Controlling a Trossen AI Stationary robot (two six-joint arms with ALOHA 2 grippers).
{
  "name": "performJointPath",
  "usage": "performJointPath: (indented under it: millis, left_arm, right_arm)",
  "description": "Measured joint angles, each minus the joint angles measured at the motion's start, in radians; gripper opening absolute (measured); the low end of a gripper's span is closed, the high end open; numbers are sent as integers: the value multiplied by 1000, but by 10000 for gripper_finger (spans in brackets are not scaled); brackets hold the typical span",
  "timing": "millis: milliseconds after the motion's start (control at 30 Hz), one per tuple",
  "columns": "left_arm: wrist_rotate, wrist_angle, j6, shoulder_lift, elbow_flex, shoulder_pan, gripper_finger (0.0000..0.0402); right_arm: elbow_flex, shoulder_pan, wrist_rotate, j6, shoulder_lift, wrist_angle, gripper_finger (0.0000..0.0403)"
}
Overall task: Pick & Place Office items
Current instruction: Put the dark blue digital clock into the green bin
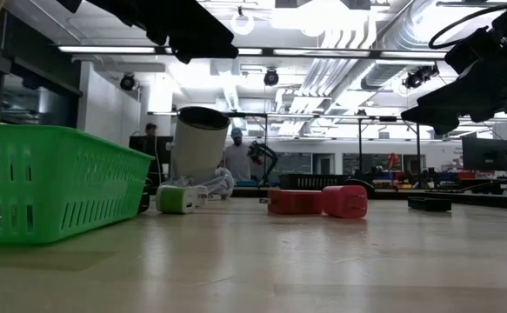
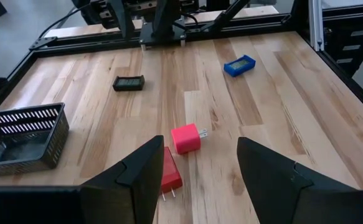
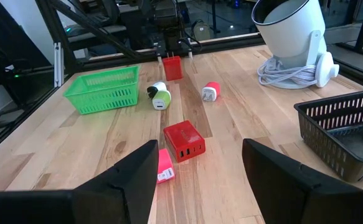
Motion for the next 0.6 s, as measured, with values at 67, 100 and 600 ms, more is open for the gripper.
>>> performJointPath:
  millis: [67,100,600]
  left_arm:
    - [0,0,0,0,0,0,195]
    - [0,0,0,0,0,0,195]
    - [0,0,0,0,0,0,195]
  right_arm:
    - [0,0,2,0,0,0,219]
    - [0,0,2,0,0,0,219]
    - [0,0,1,80,0,5,219]
